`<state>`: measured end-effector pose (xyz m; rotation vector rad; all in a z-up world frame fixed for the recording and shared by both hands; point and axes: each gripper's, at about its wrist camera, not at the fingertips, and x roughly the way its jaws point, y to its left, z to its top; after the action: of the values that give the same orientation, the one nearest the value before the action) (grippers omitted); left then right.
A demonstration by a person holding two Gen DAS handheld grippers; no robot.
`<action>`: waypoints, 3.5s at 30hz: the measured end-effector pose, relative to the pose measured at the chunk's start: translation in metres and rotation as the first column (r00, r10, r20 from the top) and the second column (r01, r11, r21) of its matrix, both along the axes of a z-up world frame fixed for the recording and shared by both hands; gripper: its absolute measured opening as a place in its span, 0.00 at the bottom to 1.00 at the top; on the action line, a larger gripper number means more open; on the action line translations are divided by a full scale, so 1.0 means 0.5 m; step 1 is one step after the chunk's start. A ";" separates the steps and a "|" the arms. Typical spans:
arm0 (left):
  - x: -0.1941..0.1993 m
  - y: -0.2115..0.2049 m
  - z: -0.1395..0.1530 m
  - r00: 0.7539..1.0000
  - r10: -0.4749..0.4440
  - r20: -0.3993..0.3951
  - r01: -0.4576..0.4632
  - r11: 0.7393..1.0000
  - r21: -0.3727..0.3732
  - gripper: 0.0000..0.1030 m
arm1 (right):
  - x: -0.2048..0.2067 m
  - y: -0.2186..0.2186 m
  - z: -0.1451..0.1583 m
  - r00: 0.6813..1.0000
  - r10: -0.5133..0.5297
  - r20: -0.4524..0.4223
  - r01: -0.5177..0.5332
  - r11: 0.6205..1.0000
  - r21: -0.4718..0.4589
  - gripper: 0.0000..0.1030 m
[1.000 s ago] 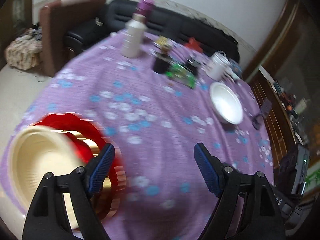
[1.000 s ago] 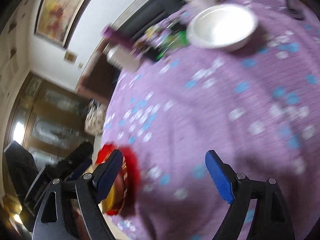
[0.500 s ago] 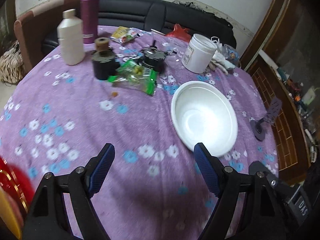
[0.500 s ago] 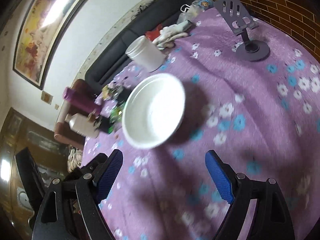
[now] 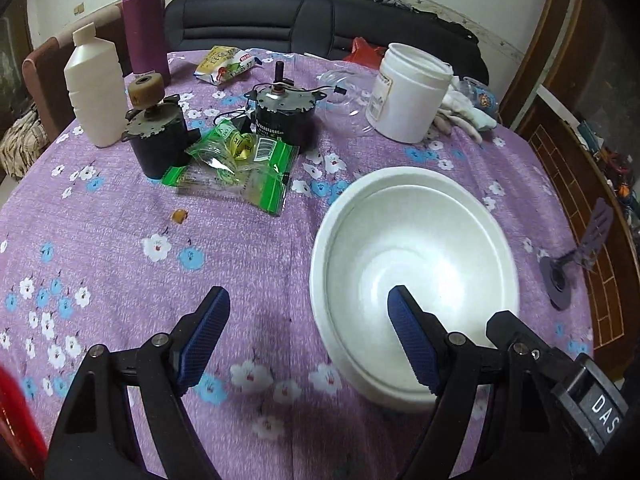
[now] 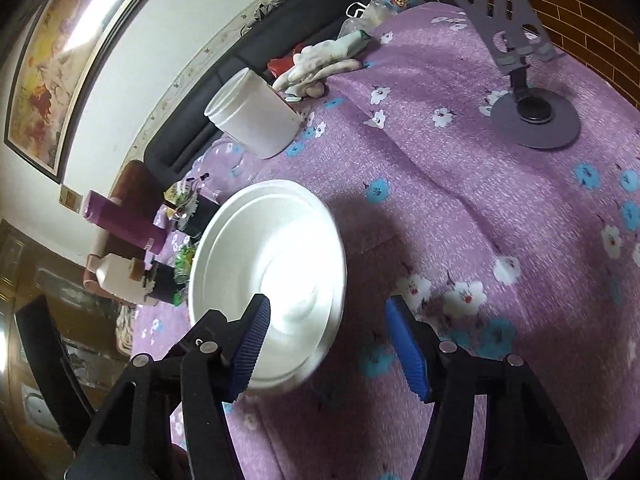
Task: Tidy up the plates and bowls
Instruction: 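Move the left gripper to the white foam bowl and grasp its rim, then lift the white foam bowl and carry it toward the plate stack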
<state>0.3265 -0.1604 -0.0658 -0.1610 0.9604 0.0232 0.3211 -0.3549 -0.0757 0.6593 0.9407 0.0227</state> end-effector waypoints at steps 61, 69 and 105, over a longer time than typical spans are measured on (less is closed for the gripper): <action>-0.391 0.097 0.003 0.988 -0.153 -0.004 0.153 0.988 -0.019 0.12 | -0.442 0.148 0.024 0.997 0.070 0.015 -0.068 0.990 -0.128 0.09; -0.402 0.105 -0.008 0.988 -0.153 -0.014 0.153 0.988 -0.024 0.13 | -0.451 0.157 0.017 0.997 0.075 0.003 -0.074 0.988 -0.138 0.09; -0.457 0.163 0.004 0.991 -0.135 0.007 0.135 0.989 -0.060 0.12 | -0.481 0.199 0.033 0.990 0.132 0.038 -0.126 0.981 -0.146 0.08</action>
<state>0.0981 -0.0788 -0.0639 -0.1515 0.9681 -0.1313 0.0806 -0.2553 -0.0591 0.4627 0.9293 0.0849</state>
